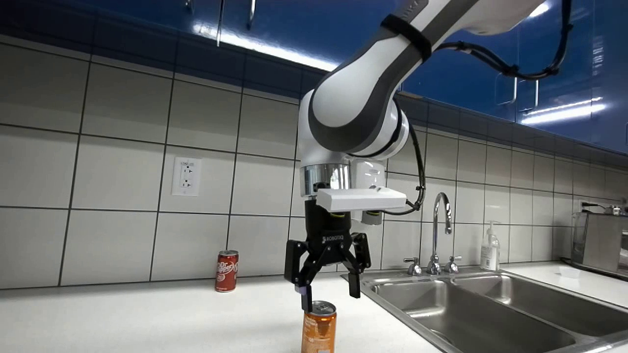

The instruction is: Put the can inside the sink

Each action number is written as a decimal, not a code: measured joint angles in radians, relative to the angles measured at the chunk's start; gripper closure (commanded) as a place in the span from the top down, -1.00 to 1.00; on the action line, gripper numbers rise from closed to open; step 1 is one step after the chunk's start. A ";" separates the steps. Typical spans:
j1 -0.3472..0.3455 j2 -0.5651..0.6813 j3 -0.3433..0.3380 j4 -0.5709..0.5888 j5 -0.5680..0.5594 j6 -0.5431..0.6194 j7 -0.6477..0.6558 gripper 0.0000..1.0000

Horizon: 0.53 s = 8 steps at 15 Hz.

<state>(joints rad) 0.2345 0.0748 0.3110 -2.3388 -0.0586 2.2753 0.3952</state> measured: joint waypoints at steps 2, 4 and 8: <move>0.001 0.040 -0.015 0.024 -0.001 0.000 0.000 1.00; 0.003 0.078 -0.030 0.048 -0.002 0.000 0.000 1.00; 0.007 0.152 -0.054 0.098 -0.002 -0.001 0.000 1.00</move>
<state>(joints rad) 0.2416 0.2270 0.2570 -2.2406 -0.0604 2.2743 0.3950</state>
